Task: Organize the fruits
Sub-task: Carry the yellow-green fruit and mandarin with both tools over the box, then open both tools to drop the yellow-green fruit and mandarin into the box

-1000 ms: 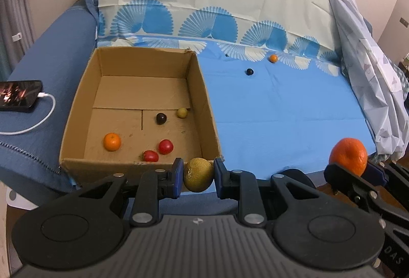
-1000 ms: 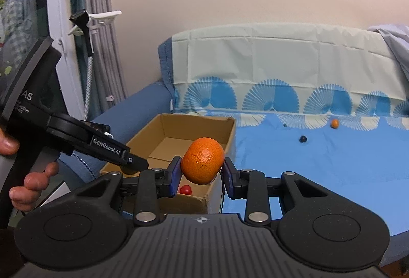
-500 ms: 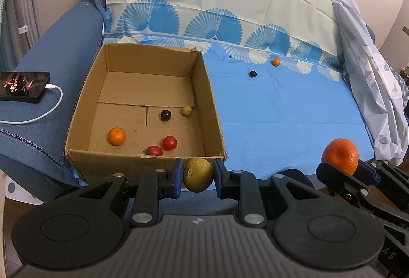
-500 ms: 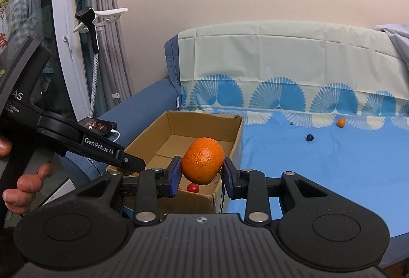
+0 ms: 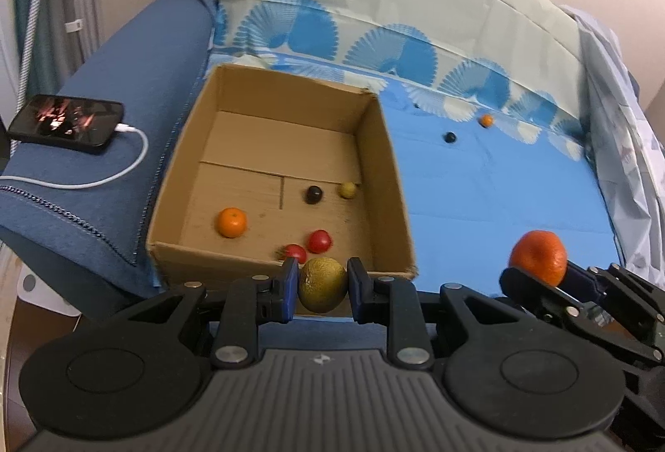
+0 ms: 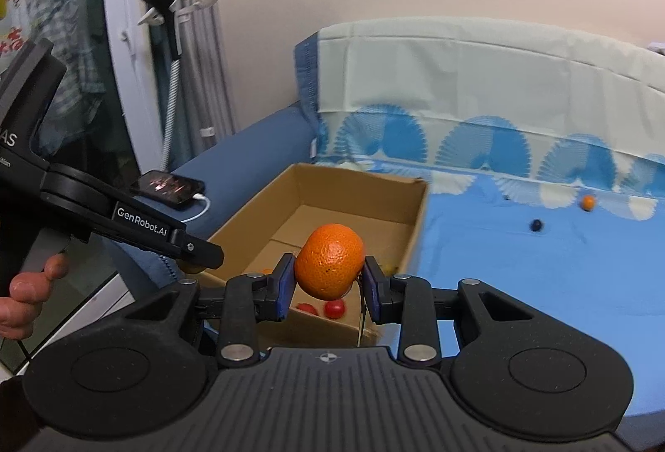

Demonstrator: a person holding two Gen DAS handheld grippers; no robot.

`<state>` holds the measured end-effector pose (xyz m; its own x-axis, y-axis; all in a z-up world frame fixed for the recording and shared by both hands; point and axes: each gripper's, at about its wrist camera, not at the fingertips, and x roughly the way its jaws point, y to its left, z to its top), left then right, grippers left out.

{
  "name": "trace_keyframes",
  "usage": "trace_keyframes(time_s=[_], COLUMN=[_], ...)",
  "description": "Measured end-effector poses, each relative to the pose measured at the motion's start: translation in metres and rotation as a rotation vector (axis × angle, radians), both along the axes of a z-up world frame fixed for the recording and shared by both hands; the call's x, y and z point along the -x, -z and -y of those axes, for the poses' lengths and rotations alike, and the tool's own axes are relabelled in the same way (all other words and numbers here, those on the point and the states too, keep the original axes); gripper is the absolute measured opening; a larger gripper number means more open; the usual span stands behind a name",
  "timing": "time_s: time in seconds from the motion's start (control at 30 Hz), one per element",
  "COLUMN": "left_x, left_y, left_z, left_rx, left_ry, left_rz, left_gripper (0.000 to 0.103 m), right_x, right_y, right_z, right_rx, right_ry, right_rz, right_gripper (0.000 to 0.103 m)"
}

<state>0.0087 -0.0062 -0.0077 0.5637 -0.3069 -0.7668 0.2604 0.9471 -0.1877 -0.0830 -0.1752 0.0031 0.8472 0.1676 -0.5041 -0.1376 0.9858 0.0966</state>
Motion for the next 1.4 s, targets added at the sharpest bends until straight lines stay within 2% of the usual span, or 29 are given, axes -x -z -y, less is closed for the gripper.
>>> trace_keyframes(time_s=[0.3, 0.57, 0.87, 1.4], left_x=[-0.042, -0.091, -0.135, -0.183], left_y=[0.010, 0.020, 0.052, 0.110], left_z=[-0.012, -0.010, -0.003, 0.013], left_rx=[-0.010, -0.009, -0.043, -0.120], left_ry=[-0.040, -0.064, -0.073, -0.059], left_rz=[0.010, 0.014, -0.037, -0.109], left_gripper=[0.028, 0.028, 0.028, 0.028], right_x=[-0.050, -0.100, -0.144, -0.185], right_y=[0.011, 0.036, 0.066, 0.119], right_z=[-0.015, -0.020, -0.024, -0.028], right_rx=[0.017, 0.039, 0.059, 0.064], right_ry=[-0.025, -0.018, -0.035, -0.056], right_rz=[-0.052, -0.121, -0.184, -0.310], right_gripper=[0.036, 0.036, 0.036, 0.036])
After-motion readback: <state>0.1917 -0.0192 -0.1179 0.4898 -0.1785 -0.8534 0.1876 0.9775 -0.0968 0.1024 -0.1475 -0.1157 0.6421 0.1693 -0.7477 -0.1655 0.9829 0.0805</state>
